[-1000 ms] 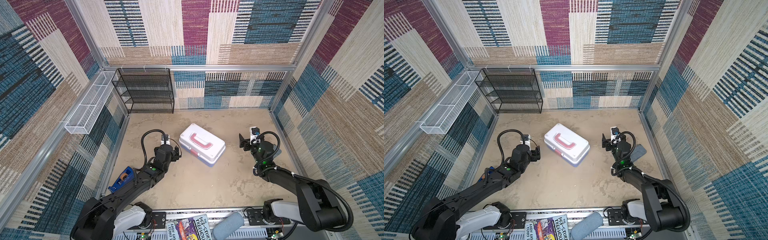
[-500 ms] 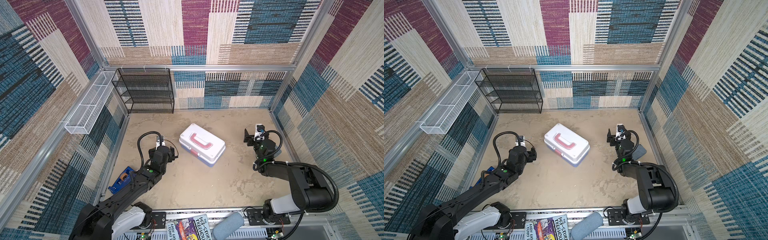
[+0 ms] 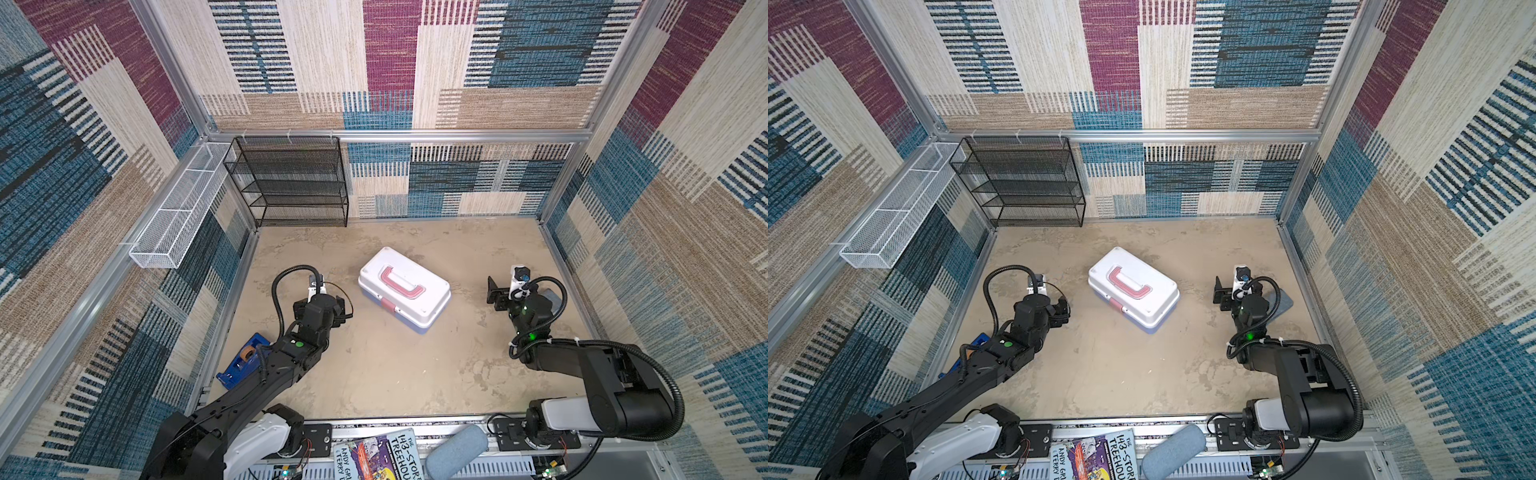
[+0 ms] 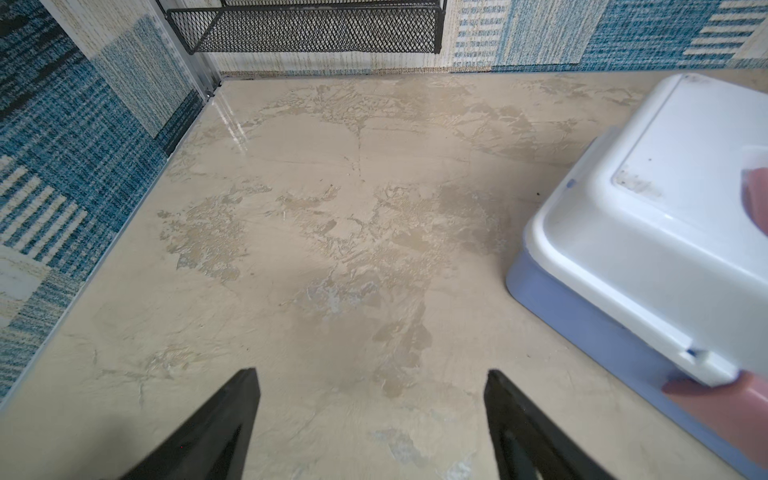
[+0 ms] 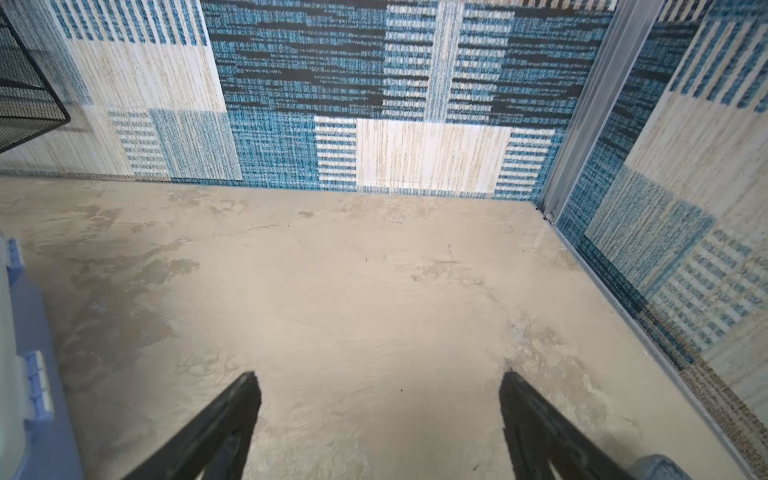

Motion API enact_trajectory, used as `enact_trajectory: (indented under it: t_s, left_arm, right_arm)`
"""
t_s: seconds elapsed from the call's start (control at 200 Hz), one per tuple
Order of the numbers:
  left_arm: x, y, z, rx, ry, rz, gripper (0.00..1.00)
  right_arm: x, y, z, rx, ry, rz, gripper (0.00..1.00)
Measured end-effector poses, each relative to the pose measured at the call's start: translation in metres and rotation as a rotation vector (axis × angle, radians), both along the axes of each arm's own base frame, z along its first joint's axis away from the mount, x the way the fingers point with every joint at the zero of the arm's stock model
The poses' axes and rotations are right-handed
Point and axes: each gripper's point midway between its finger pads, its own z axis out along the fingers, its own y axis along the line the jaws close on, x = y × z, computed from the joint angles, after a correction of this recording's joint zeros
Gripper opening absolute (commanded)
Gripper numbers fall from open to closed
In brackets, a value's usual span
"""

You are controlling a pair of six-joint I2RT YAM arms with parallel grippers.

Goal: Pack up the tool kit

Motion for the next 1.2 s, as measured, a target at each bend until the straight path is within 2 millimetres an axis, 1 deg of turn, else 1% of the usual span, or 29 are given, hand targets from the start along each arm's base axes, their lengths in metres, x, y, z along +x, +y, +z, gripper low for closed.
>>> enact_trajectory:
  t_s: [0.045, 0.165, 0.215, 0.245, 0.306, 0.336, 0.396, 0.481, 0.556, 0.646, 0.781, 0.846, 0.892, 0.967, 1.057, 1.102, 1.202]
  left_arm:
    - [0.000, 0.000, -0.002, 0.005, 0.005, 0.000, 0.88]
    - [0.001, 0.004, -0.003, 0.011, 0.010, 0.010, 0.88]
    - [0.002, 0.005, -0.002, 0.013, 0.005, 0.014, 0.88]
    - [0.003, 0.006, -0.001, 0.011, 0.000, 0.018, 0.88]
    - [0.005, 0.009, 0.003, 0.012, -0.016, 0.030, 0.88]
    - [0.006, 0.011, 0.004, 0.013, -0.023, 0.038, 0.89]
    - [0.007, 0.015, 0.006, 0.021, -0.028, 0.048, 0.89]
    - [0.009, 0.022, 0.007, 0.038, -0.035, 0.070, 0.90]
    - [0.011, 0.031, 0.008, 0.050, -0.051, 0.095, 0.91]
    - [0.013, 0.042, 0.006, 0.078, -0.054, 0.126, 0.93]
    - [0.021, 0.072, 0.006, 0.104, -0.078, 0.231, 0.94]
    - [0.026, 0.086, -0.002, 0.119, -0.067, 0.270, 0.95]
    - [0.029, 0.091, -0.012, 0.134, -0.049, 0.278, 0.96]
    - [0.034, 0.093, -0.029, 0.158, -0.025, 0.266, 0.97]
    - [0.042, 0.089, -0.048, 0.178, -0.008, 0.213, 0.99]
    - [0.047, 0.087, -0.051, 0.181, -0.010, 0.187, 1.00]
    - [0.059, 0.085, -0.051, 0.162, -0.044, 0.145, 1.00]
  right_arm:
    - [0.002, -0.002, -0.001, -0.001, -0.005, -0.009, 0.93]
    - [0.001, -0.007, -0.019, 0.000, 0.027, -0.033, 0.95]
    - [0.001, -0.012, -0.018, 0.007, 0.019, -0.050, 0.97]
    - [0.001, -0.015, -0.017, 0.018, 0.011, -0.059, 1.00]
    - [-0.001, -0.021, -0.016, 0.028, -0.008, -0.071, 1.00]
    - [-0.003, -0.023, -0.020, 0.034, -0.007, -0.077, 1.00]
    - [-0.006, -0.025, -0.027, 0.039, 0.013, -0.081, 1.00]
    - [-0.005, -0.023, -0.022, 0.048, -0.008, -0.067, 1.00]
    - [-0.005, -0.022, -0.018, 0.050, -0.027, -0.062, 1.00]
    - [-0.005, -0.022, -0.017, 0.053, -0.029, -0.061, 1.00]
    - [-0.005, -0.022, -0.016, 0.054, -0.034, -0.060, 1.00]
    - [-0.005, -0.022, -0.016, 0.054, -0.034, -0.060, 1.00]
    - [-0.005, -0.022, -0.016, 0.054, -0.035, -0.060, 1.00]
    - [-0.005, -0.022, -0.016, 0.054, -0.035, -0.060, 1.00]
    - [-0.005, -0.022, -0.016, 0.054, -0.034, -0.060, 1.00]
    - [-0.005, -0.022, -0.016, 0.054, -0.034, -0.060, 1.00]
    - [-0.005, -0.022, -0.016, 0.054, -0.034, -0.060, 1.00]
